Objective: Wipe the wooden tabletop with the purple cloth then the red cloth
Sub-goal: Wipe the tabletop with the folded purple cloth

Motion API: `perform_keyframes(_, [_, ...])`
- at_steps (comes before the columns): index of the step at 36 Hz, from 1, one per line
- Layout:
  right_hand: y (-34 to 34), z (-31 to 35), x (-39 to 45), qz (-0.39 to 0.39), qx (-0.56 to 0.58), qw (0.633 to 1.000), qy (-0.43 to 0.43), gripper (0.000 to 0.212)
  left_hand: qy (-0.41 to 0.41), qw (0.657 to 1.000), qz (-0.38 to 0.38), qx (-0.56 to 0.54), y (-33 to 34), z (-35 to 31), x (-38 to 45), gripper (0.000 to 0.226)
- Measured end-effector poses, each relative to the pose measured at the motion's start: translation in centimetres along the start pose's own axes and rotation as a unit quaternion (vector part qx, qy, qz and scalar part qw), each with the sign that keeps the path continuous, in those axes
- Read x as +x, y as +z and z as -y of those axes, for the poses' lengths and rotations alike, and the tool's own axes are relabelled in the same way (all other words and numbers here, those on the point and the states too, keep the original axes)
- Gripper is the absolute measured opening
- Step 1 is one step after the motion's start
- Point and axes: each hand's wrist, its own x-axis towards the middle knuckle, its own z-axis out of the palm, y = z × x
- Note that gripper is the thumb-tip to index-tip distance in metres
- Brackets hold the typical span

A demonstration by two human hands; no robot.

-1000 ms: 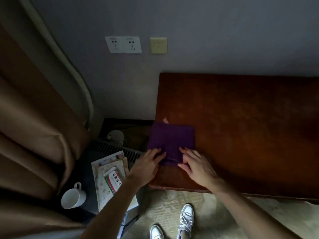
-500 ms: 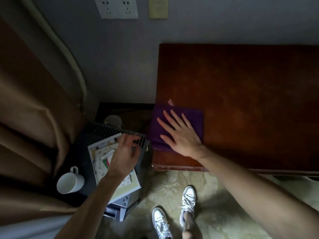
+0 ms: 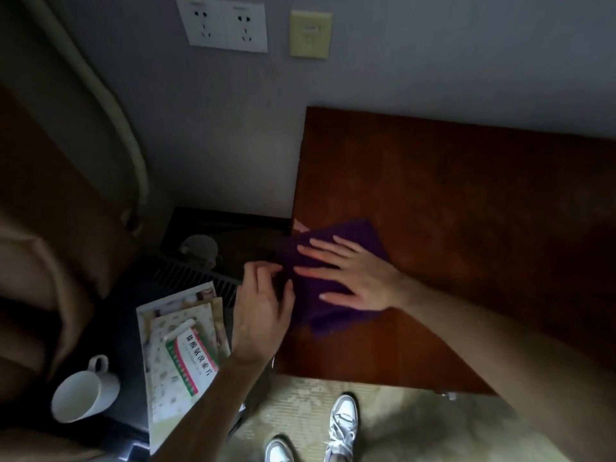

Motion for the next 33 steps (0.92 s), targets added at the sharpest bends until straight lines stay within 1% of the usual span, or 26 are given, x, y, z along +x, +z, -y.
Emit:
perform_keyframes(3, [-1.1,-5.5,2.6,0.001,-0.001,1.000,-0.004,0.061,0.008,1.000,-0.011,-0.005,1.9,-0.3,1.5,0.026])
perform_keyframes(7, [-2.4,-12.7,6.1,-0.022,-0.005,0.999,0.033,0.060,0.014,1.000,0.006,0.026,4.3,-0.3,3.7,0.029])
perform_keyframes(10, [-3.4,-17.9,8.5,-0.034,-0.010,0.998,0.054,0.059,0.050,0.994,0.041,0.085,5.7,-0.6,4.7,0.036])
perform_keyframes(13, [-4.6,-22.5,10.5,-0.031,-0.009,0.998,0.059,0.059,0.130,0.978,0.107,0.126,6.8,-0.9,5.0,0.041])
perform_keyframes(14, [-4.9,-23.8,11.2,-0.028,-0.008,0.998,0.064,0.059,0.145,0.973,0.122,0.131,6.9,-0.9,5.0,0.042])
perform_keyframes(18, [-6.2,-27.9,13.2,-0.026,0.000,0.995,0.099,0.060,0.147,0.972,0.141,0.117,6.7,-0.6,5.4,0.043])
perform_keyframes(22, [-6.4,-29.1,13.9,-0.046,0.018,0.987,0.156,0.066,0.142,0.971,0.149,0.119,6.8,-0.7,5.6,0.042])
perform_keyframes(25, [-6.1,-28.4,13.5,-0.058,0.025,0.980,0.190,0.064,0.143,0.970,0.152,0.127,6.7,-0.7,5.6,0.042])
perform_keyframes(30, [-4.9,-24.9,11.3,-0.080,0.046,0.952,0.292,0.062,0.149,0.967,0.146,0.143,6.4,-1.3,5.7,0.043])
perform_keyframes(33, [-3.9,-21.6,8.3,-0.098,0.054,0.937,0.330,0.060,0.154,0.967,0.139,0.151,6.3,-1.4,5.7,0.043])
